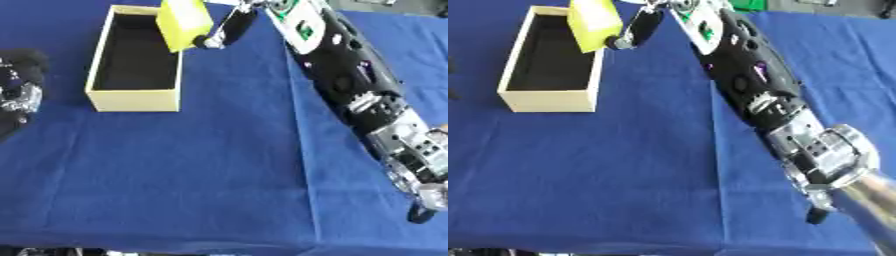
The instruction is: Pick up objects on the table and place them in the box.
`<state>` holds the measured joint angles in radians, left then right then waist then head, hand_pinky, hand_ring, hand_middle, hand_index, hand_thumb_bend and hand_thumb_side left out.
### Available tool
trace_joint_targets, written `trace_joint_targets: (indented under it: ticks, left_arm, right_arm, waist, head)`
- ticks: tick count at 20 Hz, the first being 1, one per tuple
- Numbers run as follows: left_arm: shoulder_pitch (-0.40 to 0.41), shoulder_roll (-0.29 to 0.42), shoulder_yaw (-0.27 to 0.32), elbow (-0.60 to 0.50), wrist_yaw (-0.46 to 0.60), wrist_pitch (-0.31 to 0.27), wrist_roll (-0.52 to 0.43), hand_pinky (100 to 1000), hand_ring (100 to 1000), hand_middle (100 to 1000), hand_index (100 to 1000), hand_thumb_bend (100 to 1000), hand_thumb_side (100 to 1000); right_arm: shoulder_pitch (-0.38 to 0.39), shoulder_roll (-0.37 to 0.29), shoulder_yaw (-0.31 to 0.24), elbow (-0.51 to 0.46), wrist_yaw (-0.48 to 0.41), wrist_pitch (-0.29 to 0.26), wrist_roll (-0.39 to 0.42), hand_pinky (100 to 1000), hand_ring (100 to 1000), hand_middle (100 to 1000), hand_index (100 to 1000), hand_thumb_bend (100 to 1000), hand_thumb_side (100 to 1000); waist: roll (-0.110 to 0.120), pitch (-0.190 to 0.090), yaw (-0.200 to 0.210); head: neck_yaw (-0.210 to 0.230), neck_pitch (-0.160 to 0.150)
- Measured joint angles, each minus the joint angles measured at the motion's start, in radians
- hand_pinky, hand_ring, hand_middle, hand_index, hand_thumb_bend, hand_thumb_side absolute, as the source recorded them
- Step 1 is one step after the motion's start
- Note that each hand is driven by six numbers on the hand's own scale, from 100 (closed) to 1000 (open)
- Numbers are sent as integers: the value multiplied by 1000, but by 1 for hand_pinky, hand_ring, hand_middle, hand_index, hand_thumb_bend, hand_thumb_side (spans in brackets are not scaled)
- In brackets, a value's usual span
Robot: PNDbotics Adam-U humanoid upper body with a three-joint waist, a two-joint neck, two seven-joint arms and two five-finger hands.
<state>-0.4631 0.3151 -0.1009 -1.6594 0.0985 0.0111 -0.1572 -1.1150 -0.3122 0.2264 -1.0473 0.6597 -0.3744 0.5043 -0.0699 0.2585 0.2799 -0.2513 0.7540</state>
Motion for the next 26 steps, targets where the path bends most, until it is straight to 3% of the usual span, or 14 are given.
trace_joint_targets:
  ticks: [8, 12, 16, 18, 21, 26]
  left_arm:
    - [-3, 0, 0, 0, 5, 1, -3, 569, 751, 644, 747, 100, 247]
    - [-2, 0, 0, 0, 6, 3, -5, 518, 699, 591, 739, 100, 247]
    - [5, 0, 1, 0, 5, 6, -9, 516, 682, 576, 738, 100, 247]
    - [8, 0, 1, 0, 5, 6, -12, 526, 684, 578, 740, 100, 247]
    - [9, 0, 1, 0, 5, 5, -19, 546, 706, 597, 750, 100, 247]
    - [7, 0, 0, 0, 5, 3, -27, 535, 710, 603, 760, 100, 247]
  right_arm:
    - [-2, 27, 15, 1, 20, -28, -37, 776, 802, 668, 744, 100, 100]
    - [0, 35, 27, -1, 47, -49, -53, 781, 813, 698, 776, 100, 100]
    - [7, 44, 39, -4, 72, -74, -53, 801, 849, 793, 859, 114, 100]
    - [7, 44, 43, -10, 84, -90, -48, 854, 905, 908, 939, 306, 185]
    - [9, 44, 46, -15, 108, -106, -41, 883, 938, 959, 972, 483, 309]
    - [12, 44, 45, -16, 131, -108, -42, 880, 938, 973, 983, 510, 328]
  waist:
    - [-5, 1, 24]
    - [-5, 5, 44]
    - [-3, 6, 65]
    - [-2, 6, 69]
    - [-2, 6, 69]
    - [-2, 6, 65]
  head:
    - [-20, -1]
    - [-32, -9]
    - [-46, -11]
    - [-50, -14]
    - [-52, -14]
    - [-52, -17]
